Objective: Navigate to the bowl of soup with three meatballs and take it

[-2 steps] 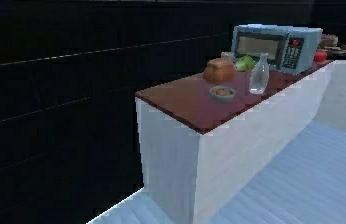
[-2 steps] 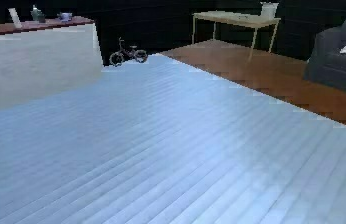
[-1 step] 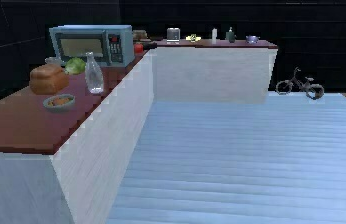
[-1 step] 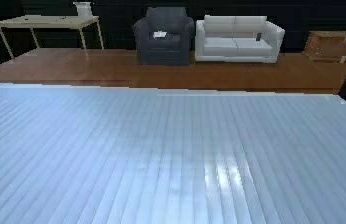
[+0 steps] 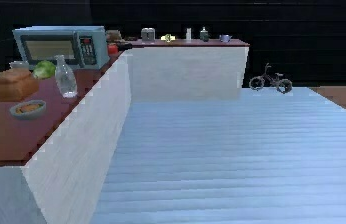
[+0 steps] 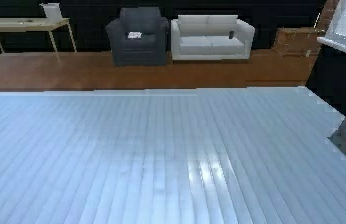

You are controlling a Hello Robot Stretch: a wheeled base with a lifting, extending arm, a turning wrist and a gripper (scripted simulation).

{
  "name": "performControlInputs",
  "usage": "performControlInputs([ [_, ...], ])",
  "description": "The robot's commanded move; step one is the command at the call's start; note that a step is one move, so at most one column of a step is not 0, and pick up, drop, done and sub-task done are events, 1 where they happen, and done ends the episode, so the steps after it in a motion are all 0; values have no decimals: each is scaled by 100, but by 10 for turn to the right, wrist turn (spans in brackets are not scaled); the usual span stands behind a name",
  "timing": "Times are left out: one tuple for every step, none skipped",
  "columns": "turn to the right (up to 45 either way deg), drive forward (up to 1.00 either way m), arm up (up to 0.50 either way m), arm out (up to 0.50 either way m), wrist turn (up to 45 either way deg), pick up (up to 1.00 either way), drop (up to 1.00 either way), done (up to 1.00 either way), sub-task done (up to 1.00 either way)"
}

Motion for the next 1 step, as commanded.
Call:
performControlInputs([
  [0,35,0,0,0,0,0,0,0],
])
